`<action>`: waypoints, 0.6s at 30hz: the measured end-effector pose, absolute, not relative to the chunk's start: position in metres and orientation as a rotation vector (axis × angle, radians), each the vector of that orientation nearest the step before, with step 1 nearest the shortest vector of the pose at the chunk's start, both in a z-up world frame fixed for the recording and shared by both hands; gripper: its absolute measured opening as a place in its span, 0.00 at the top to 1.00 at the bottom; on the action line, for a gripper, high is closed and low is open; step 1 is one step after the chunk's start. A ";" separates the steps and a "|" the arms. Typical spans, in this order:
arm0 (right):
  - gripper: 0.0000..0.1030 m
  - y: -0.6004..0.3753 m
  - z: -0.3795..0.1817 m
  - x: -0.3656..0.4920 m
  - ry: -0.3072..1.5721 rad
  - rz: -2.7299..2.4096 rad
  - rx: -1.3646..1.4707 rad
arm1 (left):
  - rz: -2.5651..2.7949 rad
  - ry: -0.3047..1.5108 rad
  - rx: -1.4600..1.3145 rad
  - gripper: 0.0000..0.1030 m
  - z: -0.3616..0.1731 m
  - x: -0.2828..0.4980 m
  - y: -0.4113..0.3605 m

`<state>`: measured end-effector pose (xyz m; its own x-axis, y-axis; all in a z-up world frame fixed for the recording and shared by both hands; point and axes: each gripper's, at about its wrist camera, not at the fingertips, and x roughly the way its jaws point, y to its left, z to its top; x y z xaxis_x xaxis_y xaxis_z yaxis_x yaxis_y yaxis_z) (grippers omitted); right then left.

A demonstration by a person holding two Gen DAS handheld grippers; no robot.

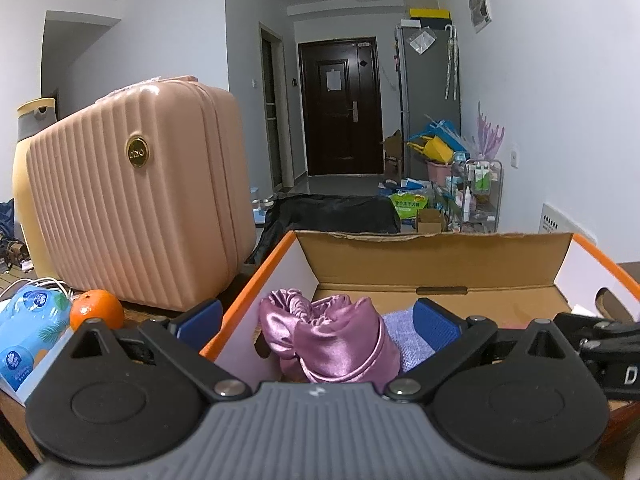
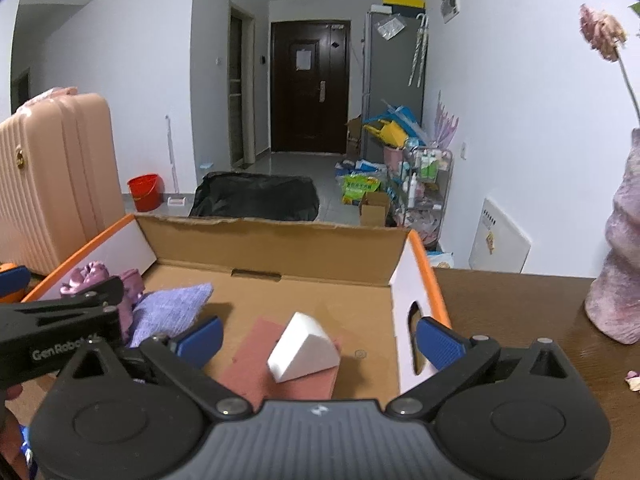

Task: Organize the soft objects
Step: 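Withdraw both tools from the box back toward the plush toys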

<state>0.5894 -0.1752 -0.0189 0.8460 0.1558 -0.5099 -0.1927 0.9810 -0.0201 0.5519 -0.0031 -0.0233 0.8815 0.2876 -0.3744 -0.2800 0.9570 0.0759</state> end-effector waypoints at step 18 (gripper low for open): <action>0.00 -0.189 0.014 0.545 0.419 0.215 -0.102 | 0.250 0.270 0.067 0.00 -0.002 0.508 -0.013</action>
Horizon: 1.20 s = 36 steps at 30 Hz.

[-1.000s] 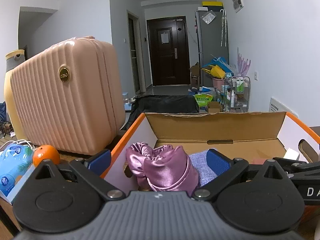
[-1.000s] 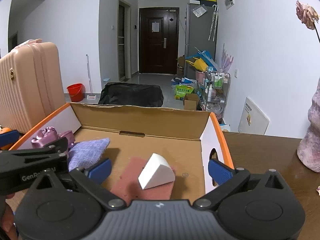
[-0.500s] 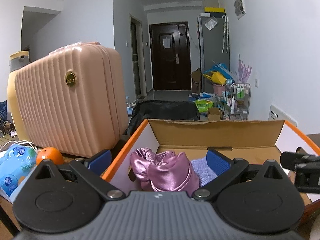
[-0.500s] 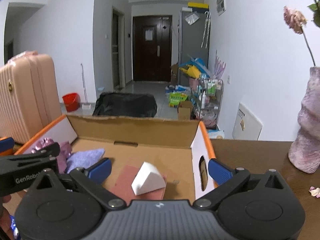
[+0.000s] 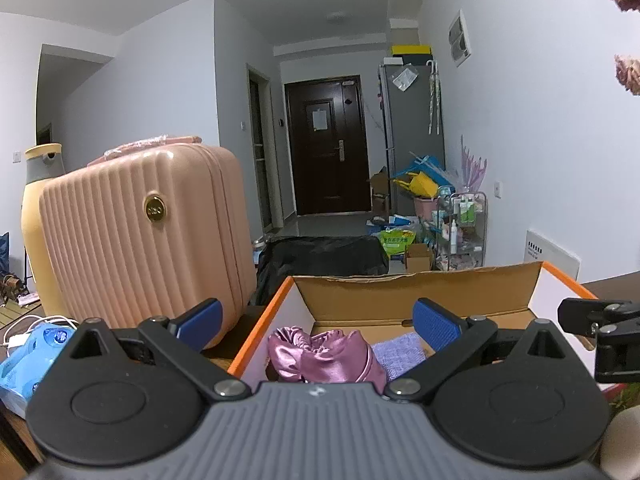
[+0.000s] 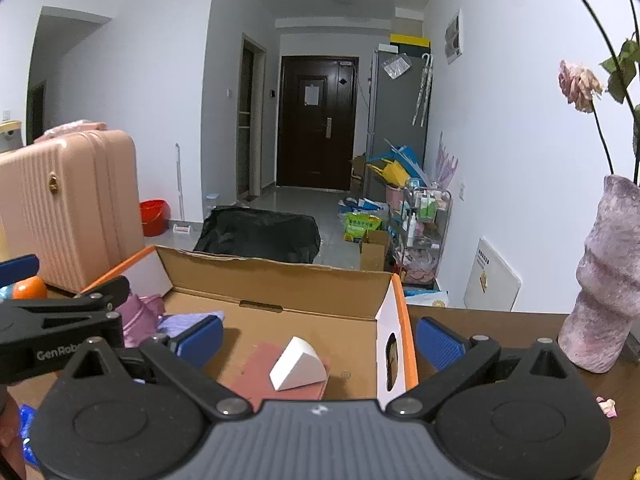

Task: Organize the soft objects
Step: 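Withdraw both tools from the box back toward the plush toys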

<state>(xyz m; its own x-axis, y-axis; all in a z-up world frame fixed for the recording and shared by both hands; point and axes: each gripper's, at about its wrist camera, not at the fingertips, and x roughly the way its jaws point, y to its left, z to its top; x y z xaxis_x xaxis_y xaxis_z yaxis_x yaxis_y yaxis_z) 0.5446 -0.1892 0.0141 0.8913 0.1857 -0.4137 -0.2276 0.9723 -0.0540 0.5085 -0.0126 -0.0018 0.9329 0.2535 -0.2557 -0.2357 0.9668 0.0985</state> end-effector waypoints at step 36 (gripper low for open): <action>0.00 -0.229 -0.009 0.415 0.385 0.204 -0.086 | 0.151 0.317 0.045 0.00 -0.004 0.388 -0.016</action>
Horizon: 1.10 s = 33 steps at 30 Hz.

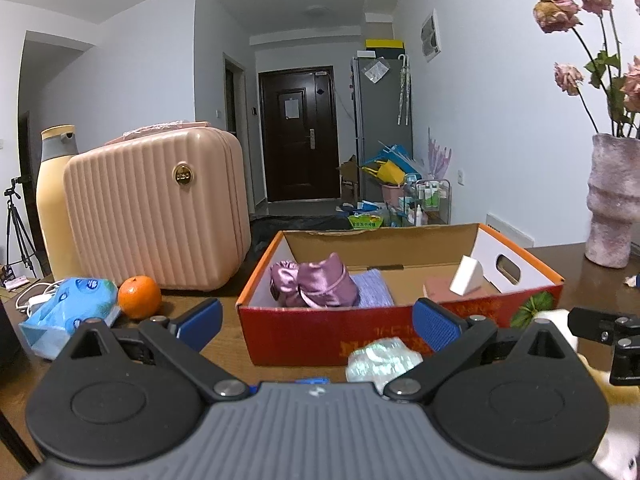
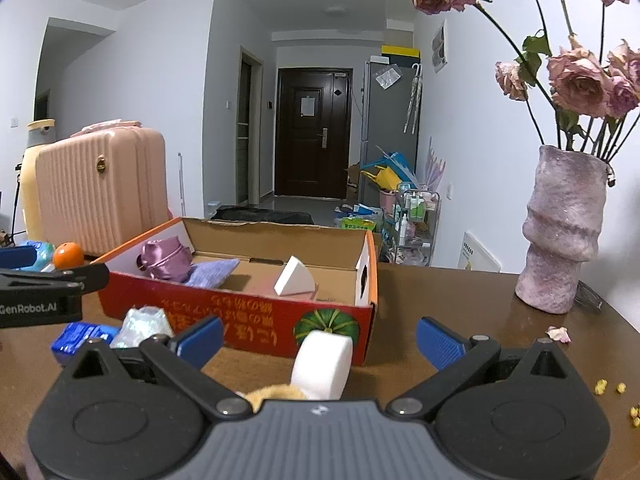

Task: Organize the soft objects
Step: 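Withdraw both tools from the box back toward the plush toys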

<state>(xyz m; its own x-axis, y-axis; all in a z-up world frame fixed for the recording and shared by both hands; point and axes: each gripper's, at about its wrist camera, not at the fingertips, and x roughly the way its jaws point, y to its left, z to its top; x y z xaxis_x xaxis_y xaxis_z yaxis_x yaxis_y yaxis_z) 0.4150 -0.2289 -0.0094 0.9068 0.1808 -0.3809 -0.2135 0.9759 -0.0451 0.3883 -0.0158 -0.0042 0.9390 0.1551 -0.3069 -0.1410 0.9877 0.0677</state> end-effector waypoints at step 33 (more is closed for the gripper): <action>0.00 -0.257 -0.021 0.299 0.388 0.198 -0.076 | 0.110 0.406 0.028 0.00 -0.015 0.286 -0.050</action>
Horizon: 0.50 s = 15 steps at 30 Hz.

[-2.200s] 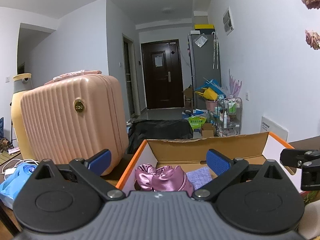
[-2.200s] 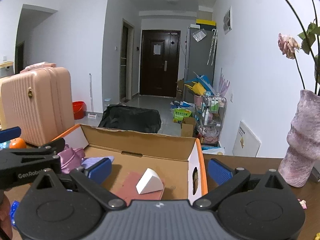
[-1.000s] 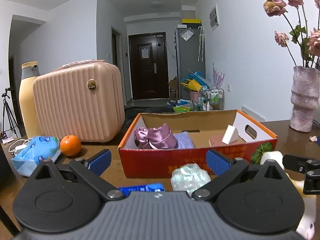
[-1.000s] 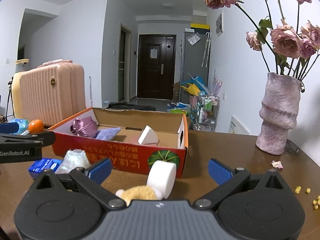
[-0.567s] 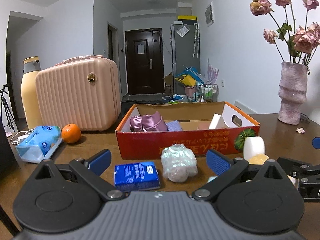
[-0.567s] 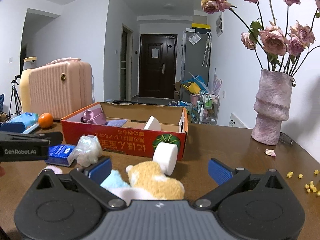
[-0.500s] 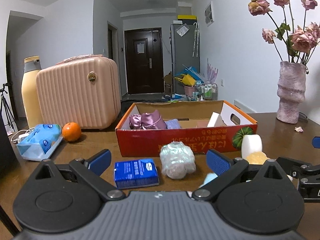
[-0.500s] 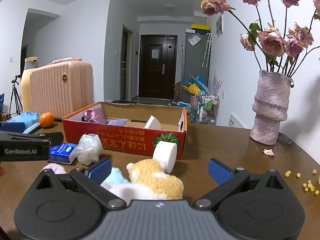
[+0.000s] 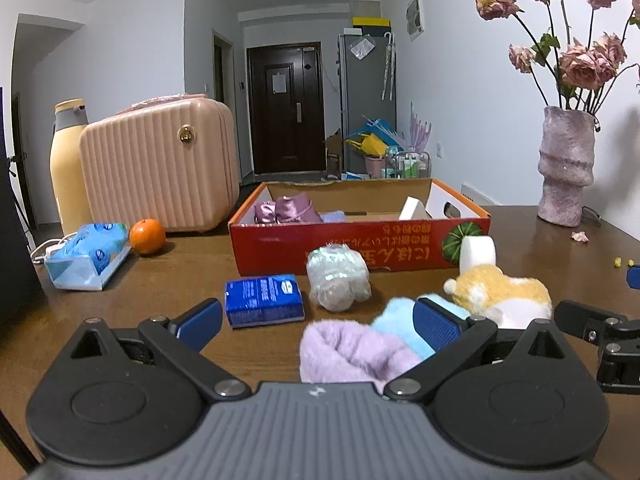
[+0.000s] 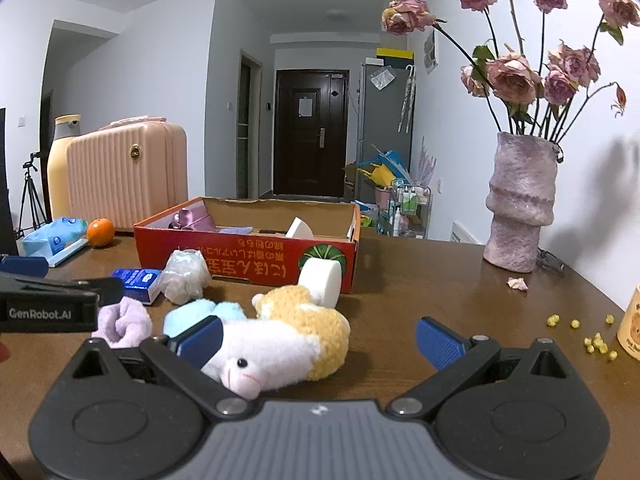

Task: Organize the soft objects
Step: 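Withdraw both tools from the box back toward the plush toys, then close the left gripper on the lavender fuzzy headband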

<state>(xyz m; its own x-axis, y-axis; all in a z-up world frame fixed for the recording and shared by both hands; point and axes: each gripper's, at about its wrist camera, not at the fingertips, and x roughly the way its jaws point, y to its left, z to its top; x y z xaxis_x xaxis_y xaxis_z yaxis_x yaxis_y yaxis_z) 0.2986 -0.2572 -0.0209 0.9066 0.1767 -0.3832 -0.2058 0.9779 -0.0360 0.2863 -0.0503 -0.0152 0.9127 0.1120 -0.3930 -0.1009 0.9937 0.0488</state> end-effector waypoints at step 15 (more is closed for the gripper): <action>0.00 -0.269 -0.024 0.297 0.398 0.176 -0.044 | 0.085 0.527 0.085 0.00 -0.039 0.291 -0.073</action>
<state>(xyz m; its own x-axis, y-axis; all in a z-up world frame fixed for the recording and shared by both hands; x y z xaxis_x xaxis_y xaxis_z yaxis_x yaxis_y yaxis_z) 0.2973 -0.2690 -0.0241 0.9067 0.1616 -0.3896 -0.1787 0.9839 -0.0078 0.2910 -0.0735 -0.0387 0.8610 0.1028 -0.4982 -0.0588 0.9929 0.1032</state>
